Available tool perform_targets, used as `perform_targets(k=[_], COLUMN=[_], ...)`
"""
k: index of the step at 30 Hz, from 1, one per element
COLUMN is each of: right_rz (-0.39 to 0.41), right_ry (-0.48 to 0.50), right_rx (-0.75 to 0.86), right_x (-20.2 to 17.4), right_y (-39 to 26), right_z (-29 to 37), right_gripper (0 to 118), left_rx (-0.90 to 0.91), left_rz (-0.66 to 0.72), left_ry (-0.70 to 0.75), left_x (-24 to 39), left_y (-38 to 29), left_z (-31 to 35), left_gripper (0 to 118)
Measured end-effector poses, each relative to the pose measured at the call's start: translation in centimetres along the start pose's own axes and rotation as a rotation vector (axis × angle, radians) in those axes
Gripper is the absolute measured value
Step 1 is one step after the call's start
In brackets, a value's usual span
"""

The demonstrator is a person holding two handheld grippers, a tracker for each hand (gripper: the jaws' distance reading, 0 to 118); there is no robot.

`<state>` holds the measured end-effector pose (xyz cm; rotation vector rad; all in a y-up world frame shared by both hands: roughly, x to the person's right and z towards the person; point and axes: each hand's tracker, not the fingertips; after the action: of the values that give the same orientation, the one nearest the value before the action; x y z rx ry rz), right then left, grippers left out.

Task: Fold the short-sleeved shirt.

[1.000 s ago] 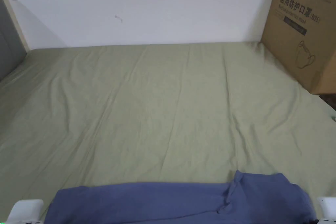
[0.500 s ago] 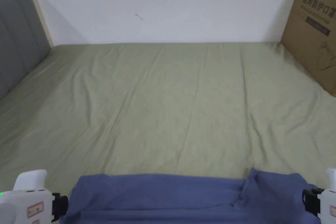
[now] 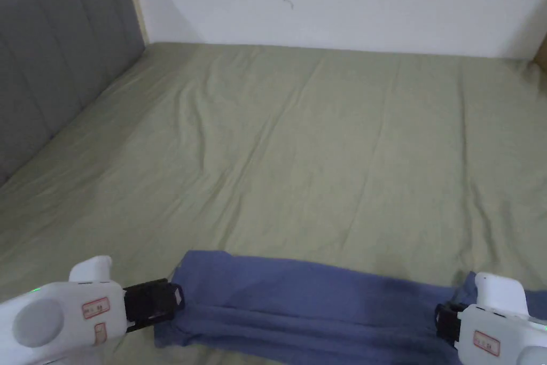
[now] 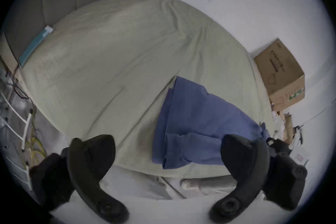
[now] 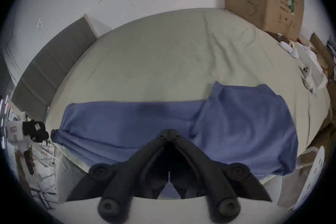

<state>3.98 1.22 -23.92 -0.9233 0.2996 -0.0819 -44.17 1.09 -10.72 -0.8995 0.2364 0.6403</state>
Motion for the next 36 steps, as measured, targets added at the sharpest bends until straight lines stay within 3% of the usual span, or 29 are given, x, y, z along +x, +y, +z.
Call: perform_targets(k=[5,8,9,10,11,12,13,16,20,23,28,31,33,36], right_rz=[0.041,0.045,0.044,0.045,0.045,0.044,0.042,0.021,-0.027,-0.048,-0.103,-0.154,-0.216,-0.247], right_ry=[0.033,0.044,0.042,0.042,0.038,0.034,0.031,0.018,0.030,0.022,0.030,0.023,0.040,0.031], right_rx=[-0.029,-0.057,-0.064,-0.068,-0.071,-0.075,-0.080,-0.086,-0.079,-0.069,-0.028,0.008,0.024,0.039], right_x=[-1.8,-2.3,-2.3,-2.2,-2.0,-2.1,-1.9,-1.3,0.1,1.0,2.7,3.9,5.1,6.6], right_y=[-0.1,-0.5,-0.6,-0.7,-0.8,-1.0,-1.0,-1.1,-1.1,-0.8,-0.5,-0.5,-0.6,-1.0], right_z=[-0.8,-1.3,-1.2,-1.2,-1.2,-1.1,-1.2,-1.2,-0.6,-0.2,0.9,1.7,2.2,2.9], right_gripper=[0,0,0,0,0,0,0,0,0,0,0,0,0,0], left_rx=[-0.055,-0.102,-0.026,-0.031,-0.044,-0.048,-0.063,-0.111,-0.099,-0.072,0.027,0.047,0.028,-0.034], left_rz=[0.210,0.440,0.455,0.448,0.428,0.416,0.427,0.465,0.462,0.348,0.113,-0.089,-0.238,-0.453], left_ry=[-0.180,-0.284,-0.283,-0.306,-0.310,-0.280,-0.224,-0.304,-0.277,-0.213,-0.257,-0.287,-0.341,-0.412], left_x=[-2.4,-4.0,-4.2,-4.2,-4.3,-4.2,-4.3,-3.6,-3.4,-0.9,6.1,12.8,18.0,24.9], left_y=[-0.1,-1.1,-1.2,-1.5,-1.3,-1.3,-1.5,-3.0,-2.3,-1.1,2.2,3.1,2.2,-0.8], left_z=[-3.3,-5.6,-4.9,-4.6,-4.6,-4.8,-5.3,-6.4,-5.7,-3.2,0.4,1.6,1.7,0.6], left_gripper=[114,112,110,94,55,4,6,6,6,6,6,6,6,6])
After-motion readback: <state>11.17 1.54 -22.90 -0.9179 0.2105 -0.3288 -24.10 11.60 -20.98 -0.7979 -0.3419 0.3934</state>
